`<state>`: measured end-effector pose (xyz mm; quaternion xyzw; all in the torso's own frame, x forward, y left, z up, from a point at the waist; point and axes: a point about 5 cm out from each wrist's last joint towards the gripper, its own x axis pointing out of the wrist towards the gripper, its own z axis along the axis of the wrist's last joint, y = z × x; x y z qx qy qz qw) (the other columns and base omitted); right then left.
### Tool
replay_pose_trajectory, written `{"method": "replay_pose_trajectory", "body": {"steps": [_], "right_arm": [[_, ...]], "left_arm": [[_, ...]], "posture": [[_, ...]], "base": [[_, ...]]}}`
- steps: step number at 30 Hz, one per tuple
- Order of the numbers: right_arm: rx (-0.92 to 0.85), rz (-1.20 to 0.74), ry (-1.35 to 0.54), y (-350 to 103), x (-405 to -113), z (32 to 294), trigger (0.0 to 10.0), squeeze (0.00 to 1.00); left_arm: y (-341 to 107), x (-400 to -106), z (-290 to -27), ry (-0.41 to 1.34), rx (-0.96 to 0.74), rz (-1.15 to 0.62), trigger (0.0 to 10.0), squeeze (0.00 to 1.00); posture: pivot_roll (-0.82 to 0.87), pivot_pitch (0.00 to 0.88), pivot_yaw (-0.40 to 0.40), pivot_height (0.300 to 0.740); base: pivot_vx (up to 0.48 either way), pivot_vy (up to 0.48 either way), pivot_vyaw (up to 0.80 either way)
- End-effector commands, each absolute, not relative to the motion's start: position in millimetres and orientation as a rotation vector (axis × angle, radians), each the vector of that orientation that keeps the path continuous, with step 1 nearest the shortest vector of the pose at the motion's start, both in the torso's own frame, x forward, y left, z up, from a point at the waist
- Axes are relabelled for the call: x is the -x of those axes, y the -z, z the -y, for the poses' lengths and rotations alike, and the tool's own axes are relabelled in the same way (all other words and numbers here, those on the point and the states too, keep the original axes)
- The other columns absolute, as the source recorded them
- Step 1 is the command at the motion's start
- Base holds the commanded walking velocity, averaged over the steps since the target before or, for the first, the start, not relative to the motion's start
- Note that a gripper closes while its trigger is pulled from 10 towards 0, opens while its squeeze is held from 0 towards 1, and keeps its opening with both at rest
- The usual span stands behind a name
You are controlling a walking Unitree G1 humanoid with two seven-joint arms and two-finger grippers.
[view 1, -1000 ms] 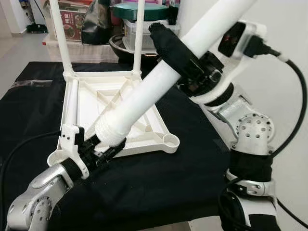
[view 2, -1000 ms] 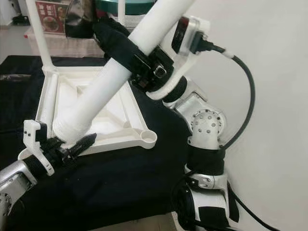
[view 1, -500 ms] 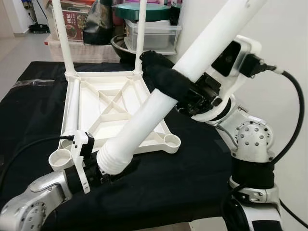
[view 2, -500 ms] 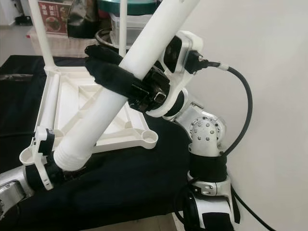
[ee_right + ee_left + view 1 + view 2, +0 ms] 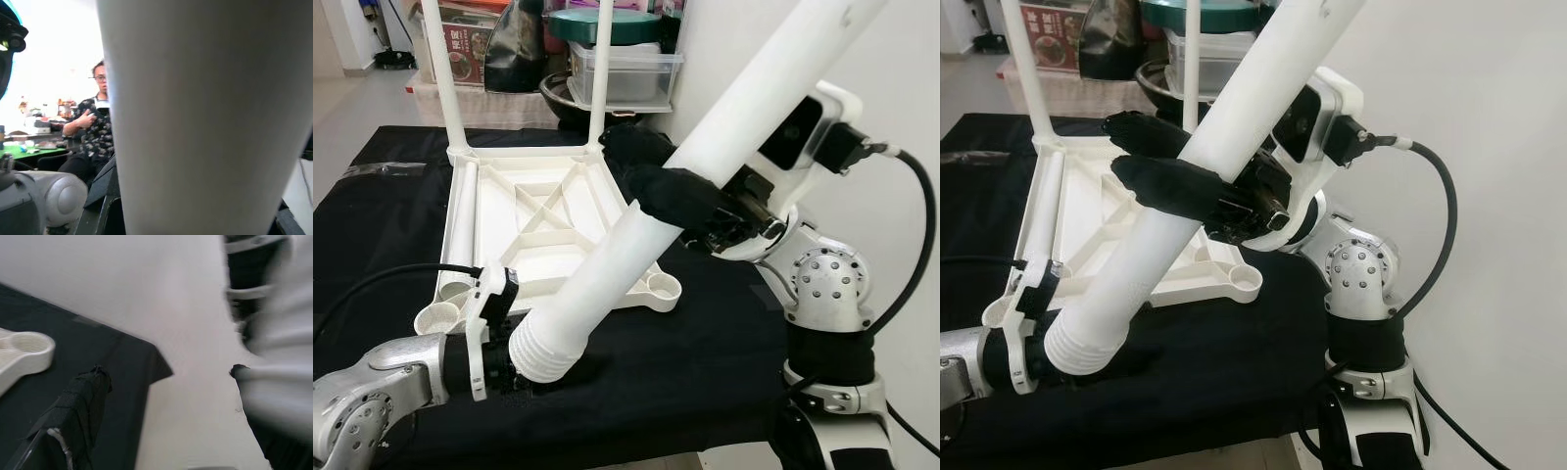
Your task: Building children table
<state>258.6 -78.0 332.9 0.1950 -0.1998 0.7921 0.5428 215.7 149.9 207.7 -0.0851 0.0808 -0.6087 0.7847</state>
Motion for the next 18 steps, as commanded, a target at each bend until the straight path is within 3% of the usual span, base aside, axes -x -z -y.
{"method": "replay_pose_trajectory", "body": {"steps": [1, 18], "right_arm": [[-0.444, 0.396, -1.883, -325, -260, 72, 0.0, 0.00], [-0.442, 0.301, -1.910, -315, -260, 78, 0.0, 0.00]], "left_arm": [[-220, -209, -143, 1.403, 0.160, -0.132, 10.0, 0.00], [-217, -204, -149, 1.400, 0.096, -0.187, 10.0, 0.00]], "posture": [[0.12, 0.000, -0.119, 0.740], [0.12, 0.000, -0.130, 0.740]], "base": [[0.000, 0.000, 0.00], [0.000, 0.000, 0.00]]}}
